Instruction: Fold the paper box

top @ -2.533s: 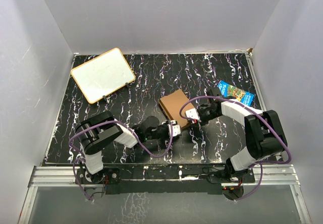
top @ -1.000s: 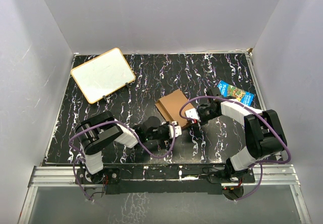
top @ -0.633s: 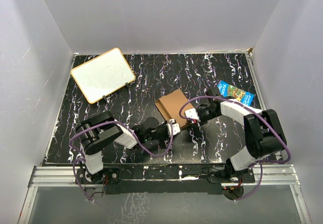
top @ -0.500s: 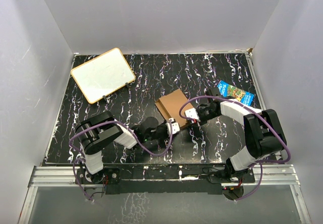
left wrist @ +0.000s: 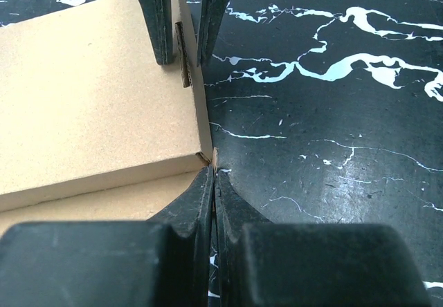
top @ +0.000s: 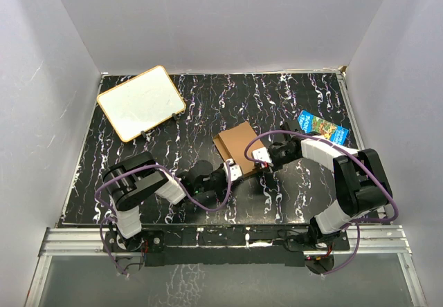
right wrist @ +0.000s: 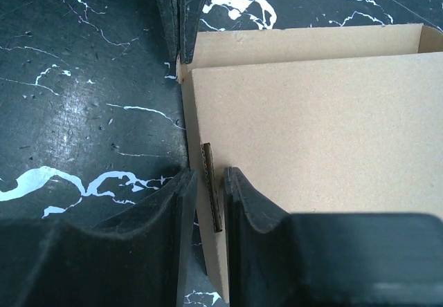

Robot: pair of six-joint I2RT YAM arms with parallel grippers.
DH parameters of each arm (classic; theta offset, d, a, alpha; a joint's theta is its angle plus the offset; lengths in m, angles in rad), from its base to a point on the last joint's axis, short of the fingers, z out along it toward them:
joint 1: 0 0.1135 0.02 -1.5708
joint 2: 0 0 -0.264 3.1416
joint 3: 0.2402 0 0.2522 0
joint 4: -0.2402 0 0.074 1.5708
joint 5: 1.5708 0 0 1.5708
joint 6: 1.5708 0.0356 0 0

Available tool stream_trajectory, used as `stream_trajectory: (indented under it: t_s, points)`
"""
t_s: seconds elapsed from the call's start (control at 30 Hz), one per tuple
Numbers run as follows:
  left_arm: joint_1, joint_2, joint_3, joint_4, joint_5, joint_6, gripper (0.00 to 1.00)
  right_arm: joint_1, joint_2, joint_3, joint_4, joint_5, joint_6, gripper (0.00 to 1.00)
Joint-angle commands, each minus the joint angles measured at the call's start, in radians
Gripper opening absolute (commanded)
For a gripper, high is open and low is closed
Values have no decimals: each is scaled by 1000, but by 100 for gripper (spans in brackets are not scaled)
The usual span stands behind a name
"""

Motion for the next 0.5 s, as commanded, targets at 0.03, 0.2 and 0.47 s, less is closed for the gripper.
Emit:
stream_trajectory:
  t_s: [0.03, 0.2, 0.47]
  points:
    - [11, -4, -16, 72, 15, -30, 0, 8, 40, -17, -51, 64, 25, 27]
    - [20, 4, -28, 126, 13, -53, 0, 8, 38, -17, -48, 68, 29, 26]
    - [33, 17, -49, 191, 10, -103, 0, 11, 40, -17, -45, 75, 35, 26]
